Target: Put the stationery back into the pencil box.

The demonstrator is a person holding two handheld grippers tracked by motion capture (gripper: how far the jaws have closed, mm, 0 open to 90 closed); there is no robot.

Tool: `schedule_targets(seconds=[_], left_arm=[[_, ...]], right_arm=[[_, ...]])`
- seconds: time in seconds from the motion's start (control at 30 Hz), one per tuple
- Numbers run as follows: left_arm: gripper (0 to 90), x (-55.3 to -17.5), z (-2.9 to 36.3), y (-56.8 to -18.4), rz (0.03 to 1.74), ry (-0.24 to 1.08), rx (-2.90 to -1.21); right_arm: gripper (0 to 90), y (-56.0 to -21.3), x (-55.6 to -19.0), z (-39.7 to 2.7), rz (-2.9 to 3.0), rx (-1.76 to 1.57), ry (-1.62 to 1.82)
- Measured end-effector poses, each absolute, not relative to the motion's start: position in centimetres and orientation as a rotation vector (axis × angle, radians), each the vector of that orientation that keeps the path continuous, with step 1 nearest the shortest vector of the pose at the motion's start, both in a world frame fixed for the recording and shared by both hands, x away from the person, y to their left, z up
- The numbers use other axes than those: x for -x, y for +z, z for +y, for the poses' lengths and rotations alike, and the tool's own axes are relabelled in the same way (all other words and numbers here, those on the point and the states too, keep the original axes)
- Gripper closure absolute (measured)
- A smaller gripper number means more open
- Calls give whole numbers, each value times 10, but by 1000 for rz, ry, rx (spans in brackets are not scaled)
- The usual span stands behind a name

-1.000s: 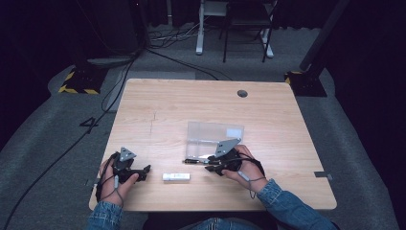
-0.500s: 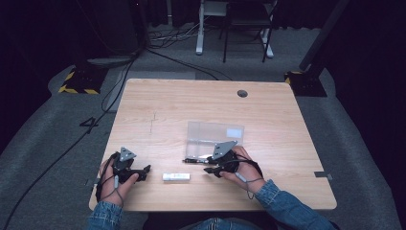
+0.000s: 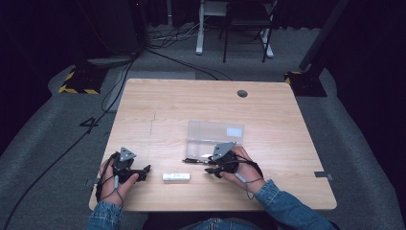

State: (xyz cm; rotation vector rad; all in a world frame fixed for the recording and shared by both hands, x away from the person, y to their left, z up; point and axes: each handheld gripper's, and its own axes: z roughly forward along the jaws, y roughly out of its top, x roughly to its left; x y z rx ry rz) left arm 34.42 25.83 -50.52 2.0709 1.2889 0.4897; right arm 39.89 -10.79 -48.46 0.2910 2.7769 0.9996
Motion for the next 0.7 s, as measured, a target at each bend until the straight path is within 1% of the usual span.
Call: schedule_targets(seconds=[0.07, 0.17, 0.43, 0.5, 0.7], left_arm=[[119, -344, 258, -505, 1288, 494, -2073], [118, -344, 258, -505, 1288, 490, -2072], [119, -344, 258, -505, 1288, 489, -2071], [119, -344, 258, -505, 1289, 488, -2071], [119, -344, 258, -505, 1289, 483, -2070]], right_arm=[[513, -487, -400, -108, 2785, -292, 997], [546, -488, -400, -107, 2796, -310, 1018], [724, -488, -404, -107, 2839, -344, 1061], [783, -489, -404, -106, 2849, -342, 1067], [798, -488, -403, -105, 2847, -301, 1050]])
